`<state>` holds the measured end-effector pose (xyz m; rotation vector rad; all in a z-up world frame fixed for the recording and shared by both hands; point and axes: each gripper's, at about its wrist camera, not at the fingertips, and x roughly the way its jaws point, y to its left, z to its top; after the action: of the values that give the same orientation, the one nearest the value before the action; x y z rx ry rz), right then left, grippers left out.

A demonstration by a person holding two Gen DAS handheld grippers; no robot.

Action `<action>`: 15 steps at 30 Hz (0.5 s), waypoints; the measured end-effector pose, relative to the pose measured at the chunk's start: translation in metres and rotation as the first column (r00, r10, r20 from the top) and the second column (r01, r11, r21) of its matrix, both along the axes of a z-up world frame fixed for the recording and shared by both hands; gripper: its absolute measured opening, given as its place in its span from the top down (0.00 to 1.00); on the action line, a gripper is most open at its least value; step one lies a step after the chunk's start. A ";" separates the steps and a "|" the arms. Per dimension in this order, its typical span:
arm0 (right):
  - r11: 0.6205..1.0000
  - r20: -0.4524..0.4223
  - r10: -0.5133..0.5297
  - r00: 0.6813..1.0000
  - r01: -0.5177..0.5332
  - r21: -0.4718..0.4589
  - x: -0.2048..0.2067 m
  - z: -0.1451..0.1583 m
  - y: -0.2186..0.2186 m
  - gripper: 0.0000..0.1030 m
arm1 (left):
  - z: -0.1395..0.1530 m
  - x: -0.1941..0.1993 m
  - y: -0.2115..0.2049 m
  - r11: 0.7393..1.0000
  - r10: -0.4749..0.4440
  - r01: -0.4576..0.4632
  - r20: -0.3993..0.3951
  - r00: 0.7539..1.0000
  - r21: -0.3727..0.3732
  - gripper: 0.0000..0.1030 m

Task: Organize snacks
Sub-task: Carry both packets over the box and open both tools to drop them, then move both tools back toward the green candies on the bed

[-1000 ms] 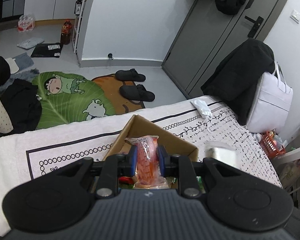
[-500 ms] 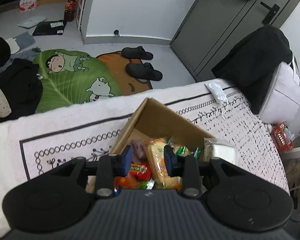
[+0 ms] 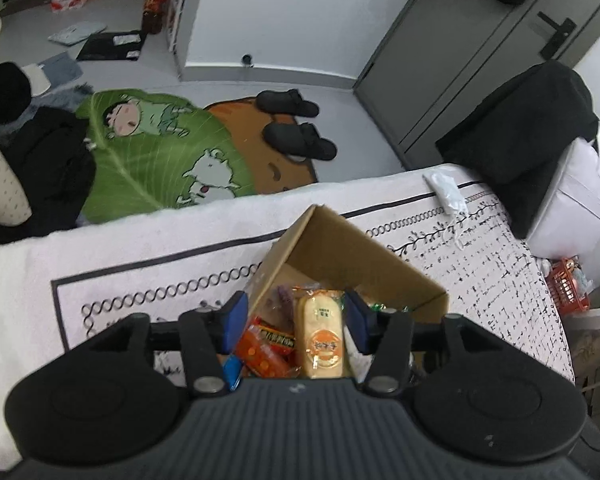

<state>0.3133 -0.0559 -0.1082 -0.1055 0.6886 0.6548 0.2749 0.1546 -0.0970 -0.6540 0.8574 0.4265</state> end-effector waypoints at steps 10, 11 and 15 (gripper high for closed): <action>0.999 -0.070 -0.048 0.996 0.049 0.019 0.000 0.010 -0.025 0.18 | 0.023 -0.020 -0.002 0.999 0.017 -0.018 0.052 0.998 0.030 0.11; 0.998 -0.073 -0.048 0.996 0.051 0.028 -0.001 0.013 -0.027 0.15 | 0.025 -0.022 -0.003 0.999 0.015 -0.017 0.055 0.998 0.042 0.05; 0.997 -0.074 -0.042 0.996 0.047 0.065 -0.005 0.022 -0.033 0.08 | 0.030 -0.030 -0.010 0.998 0.000 -0.003 0.042 0.999 0.070 0.00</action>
<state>0.3081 -0.0892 -0.0866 -0.0049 0.7361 0.6408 0.2453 0.1447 -0.0667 -0.5976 0.7985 0.4409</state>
